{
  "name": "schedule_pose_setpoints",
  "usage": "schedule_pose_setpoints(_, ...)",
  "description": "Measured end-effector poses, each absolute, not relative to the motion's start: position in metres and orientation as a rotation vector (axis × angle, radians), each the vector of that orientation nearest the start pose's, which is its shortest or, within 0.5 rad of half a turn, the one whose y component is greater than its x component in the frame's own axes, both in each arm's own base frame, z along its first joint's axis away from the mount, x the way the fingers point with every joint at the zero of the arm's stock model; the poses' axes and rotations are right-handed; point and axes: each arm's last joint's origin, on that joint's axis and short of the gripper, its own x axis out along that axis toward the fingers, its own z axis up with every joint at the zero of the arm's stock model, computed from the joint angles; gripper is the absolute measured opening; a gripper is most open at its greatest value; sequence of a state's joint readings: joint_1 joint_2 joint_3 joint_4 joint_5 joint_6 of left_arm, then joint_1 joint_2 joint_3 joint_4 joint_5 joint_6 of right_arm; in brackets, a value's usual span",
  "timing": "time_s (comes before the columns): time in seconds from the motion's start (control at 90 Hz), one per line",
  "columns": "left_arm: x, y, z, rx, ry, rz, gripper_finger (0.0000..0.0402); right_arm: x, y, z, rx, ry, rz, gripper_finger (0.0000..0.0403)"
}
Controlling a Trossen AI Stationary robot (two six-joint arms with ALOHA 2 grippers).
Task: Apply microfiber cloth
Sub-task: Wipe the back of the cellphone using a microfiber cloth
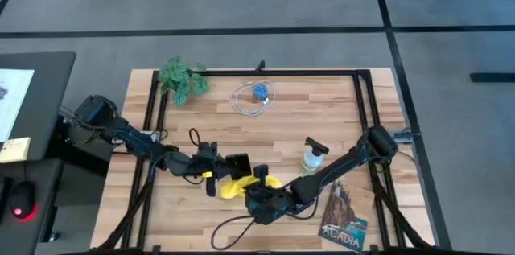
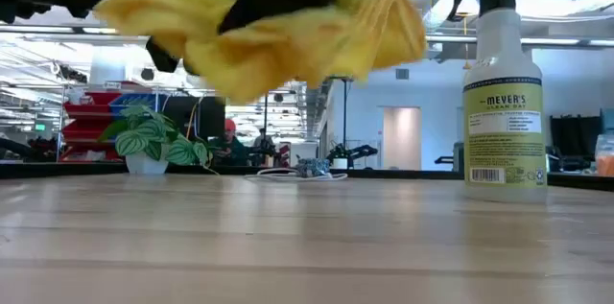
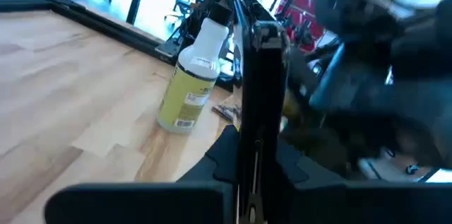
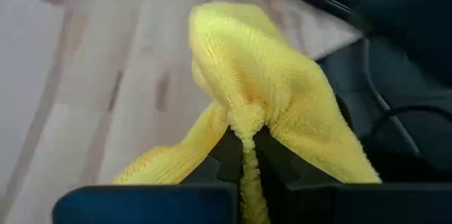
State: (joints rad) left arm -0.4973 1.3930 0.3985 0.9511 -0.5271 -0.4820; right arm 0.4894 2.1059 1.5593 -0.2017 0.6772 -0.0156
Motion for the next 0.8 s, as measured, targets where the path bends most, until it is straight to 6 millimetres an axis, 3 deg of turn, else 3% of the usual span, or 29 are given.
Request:
schedule_pose_setpoints(0.122,0.227,-0.105,0.186,-0.462,0.035,0.060,0.0011,0.418,0.199,0.195,-0.509,0.592,-0.264,0.0000)
schedule_pose_setpoints(0.344,0.227,-0.105,0.185,-0.466,0.045,0.074,0.0011,0.411,0.192,0.216,-0.603,0.528,-0.525,0.0000)
schedule_pose_setpoints(0.422,0.227,-0.105,0.184,-0.462,0.051,0.073,0.0011,0.411,0.191,0.216,-0.571,0.523,-0.525,0.0000)
schedule_pose_setpoints(0.511,0.226,-0.106,0.183,-0.452,0.069,0.056,0.0011,0.413,0.191,0.214,-0.495,0.543,-0.413,0.0000)
schedule_pose_setpoints(0.622,0.226,-0.106,0.181,-0.441,0.081,0.050,0.0011,0.416,0.192,0.201,-0.470,0.591,-0.331,0.0000)
schedule_pose_setpoints(0.722,0.226,-0.105,0.180,-0.436,0.080,0.068,0.0011,0.414,0.191,0.196,-0.520,0.612,-0.387,0.0000)
schedule_pose_setpoints(0.8,0.226,-0.105,0.182,-0.448,0.067,0.082,0.0011,0.408,0.193,0.204,-0.588,0.586,-0.489,0.0000)
